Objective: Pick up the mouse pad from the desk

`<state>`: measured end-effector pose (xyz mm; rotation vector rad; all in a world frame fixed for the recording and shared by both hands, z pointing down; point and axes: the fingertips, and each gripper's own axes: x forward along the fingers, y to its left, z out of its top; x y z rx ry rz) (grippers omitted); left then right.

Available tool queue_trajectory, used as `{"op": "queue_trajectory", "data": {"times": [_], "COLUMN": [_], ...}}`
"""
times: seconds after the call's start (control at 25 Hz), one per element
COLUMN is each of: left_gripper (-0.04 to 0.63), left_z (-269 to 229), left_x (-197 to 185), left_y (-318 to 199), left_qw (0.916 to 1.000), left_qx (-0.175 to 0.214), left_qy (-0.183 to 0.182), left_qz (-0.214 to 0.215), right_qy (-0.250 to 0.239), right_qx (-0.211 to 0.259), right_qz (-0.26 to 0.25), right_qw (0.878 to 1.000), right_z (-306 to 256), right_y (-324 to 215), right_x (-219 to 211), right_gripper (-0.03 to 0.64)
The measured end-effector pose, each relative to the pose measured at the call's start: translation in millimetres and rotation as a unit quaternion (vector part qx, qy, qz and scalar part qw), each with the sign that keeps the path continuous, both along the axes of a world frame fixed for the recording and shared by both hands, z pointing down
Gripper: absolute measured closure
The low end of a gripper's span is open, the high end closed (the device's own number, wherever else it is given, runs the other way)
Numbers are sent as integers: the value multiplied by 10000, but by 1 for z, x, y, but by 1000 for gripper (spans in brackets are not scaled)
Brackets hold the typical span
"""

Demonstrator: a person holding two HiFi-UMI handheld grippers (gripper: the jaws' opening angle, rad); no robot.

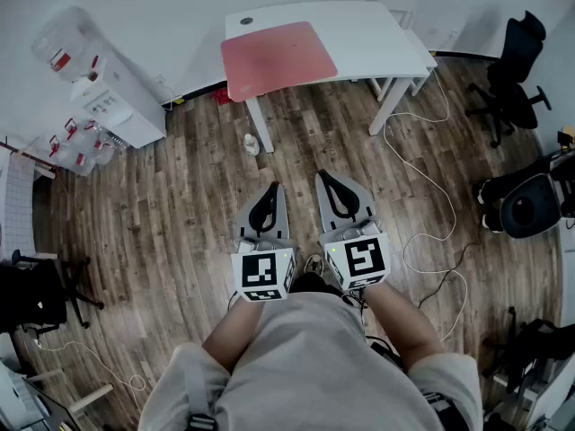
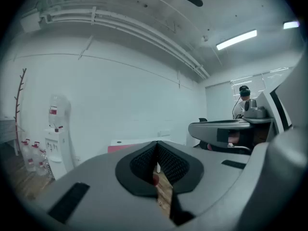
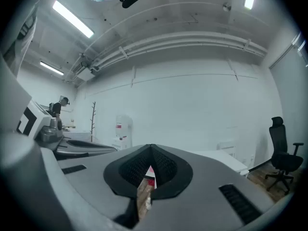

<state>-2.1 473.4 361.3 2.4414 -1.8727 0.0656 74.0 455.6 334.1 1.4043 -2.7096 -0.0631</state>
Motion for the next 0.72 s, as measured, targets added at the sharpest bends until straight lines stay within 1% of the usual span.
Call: {"op": "queue_trajectory", "data": {"times": [0.12,0.24,0.36,0.48,0.6,0.72], "left_gripper": [584,584,584,584,583,583], "left_z": [10,25,35,39,45,54], "left_x": [23,36,36,29,24,27], "left_y": [-2,-1,0,-6,-13,-24], "left_qw": [9999,9991,9974,9964,9964,9963], "left_qx": [-118,-298,-494,-577,-610,-660], "left_qy": [-59,-249,-488,-612,-591,-541], "left_qz": [88,194,185,96,59,127], "right_qy": [-9,91,262,415,596,820], "right_qx": [-35,-125,-286,-320,-331,-313], "right_qz": [-45,-89,-132,-195,-209,-249], "right_qw": [10000,9998,9992,9984,9975,9958], "right_z": [10,25,42,47,52,56], "right_y": [0,2,0,-6,-14,-23], "right_x": [17,26,33,34,36,35], "right_gripper": [578,578,577,577,577,577]}}
